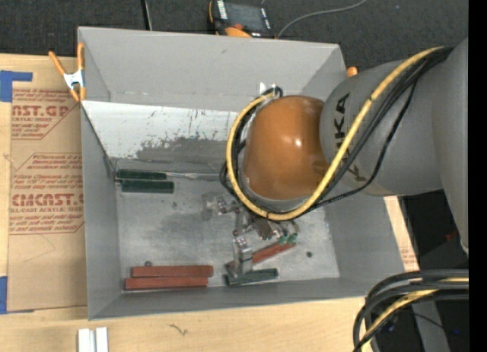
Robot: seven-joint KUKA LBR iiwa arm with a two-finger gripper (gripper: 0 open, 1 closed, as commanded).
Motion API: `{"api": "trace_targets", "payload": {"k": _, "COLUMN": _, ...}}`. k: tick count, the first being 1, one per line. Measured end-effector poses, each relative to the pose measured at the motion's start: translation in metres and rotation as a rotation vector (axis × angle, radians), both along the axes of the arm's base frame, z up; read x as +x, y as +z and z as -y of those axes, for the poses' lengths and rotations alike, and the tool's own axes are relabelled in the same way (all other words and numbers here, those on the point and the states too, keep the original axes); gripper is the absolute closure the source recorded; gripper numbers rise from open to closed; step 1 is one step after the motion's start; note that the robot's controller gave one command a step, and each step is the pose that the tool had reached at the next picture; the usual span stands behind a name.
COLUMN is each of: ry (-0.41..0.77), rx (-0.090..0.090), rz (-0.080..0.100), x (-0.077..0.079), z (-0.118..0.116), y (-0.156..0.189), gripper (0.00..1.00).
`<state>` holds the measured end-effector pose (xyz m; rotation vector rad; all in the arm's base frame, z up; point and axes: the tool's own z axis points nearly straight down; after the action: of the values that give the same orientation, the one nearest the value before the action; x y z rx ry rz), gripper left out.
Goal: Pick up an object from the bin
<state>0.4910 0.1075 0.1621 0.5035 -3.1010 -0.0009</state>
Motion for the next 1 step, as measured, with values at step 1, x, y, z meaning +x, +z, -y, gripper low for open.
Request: {"api": "trace_targets", "payload": {"k": 1, "ry": -0.063, "rx": -0.002, "rz": -0.004, "x": 0.0025, "z": 0.0444, "y": -0.0464, "gripper": 0.0}}
